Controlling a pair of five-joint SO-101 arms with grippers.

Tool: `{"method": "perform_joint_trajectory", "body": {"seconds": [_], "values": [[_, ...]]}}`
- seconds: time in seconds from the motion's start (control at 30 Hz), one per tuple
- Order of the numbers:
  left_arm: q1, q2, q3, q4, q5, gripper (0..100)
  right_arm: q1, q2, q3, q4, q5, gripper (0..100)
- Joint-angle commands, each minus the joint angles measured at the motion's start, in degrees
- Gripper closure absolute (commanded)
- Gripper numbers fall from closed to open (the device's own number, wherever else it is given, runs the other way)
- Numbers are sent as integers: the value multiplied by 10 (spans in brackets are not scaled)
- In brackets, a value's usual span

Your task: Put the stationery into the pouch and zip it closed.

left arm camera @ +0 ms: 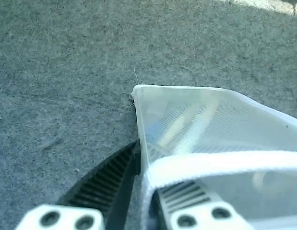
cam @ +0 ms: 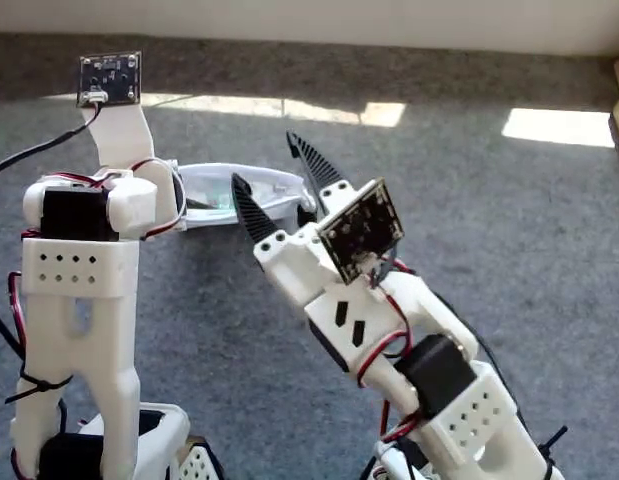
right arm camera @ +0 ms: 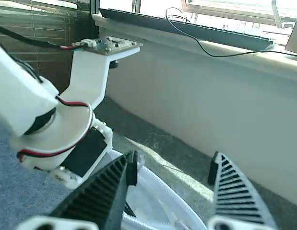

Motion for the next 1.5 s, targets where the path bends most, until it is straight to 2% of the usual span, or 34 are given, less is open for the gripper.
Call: {"method": "perform_joint_trajectory", "body": {"seconds": [0.0,0.17,0.33,0.43,0.73,1.17,1.37,1.47], "values": [[9,-15,-3,-12,-5,989,39,-47,-50,116,-4,771],[9,-15,-3,-11,-5,989,88,-58,-41,218,-13,771],[9,-15,-3,-11,-5,989,100,-59,-34,276,-96,771],[9,-15,-3,-11,-5,989,100,-58,-7,290,-117,771],[9,-15,-2,-11,-5,989,99,-59,138,167,-115,771],[9,-11,-2,-11,-5,989,96,-55,247,-36,-113,771],[9,-10,-2,-11,-6,989,96,-55,279,-76,-113,778],[9,-10,-2,-11,-6,989,96,-55,283,-82,-113,835]]}}
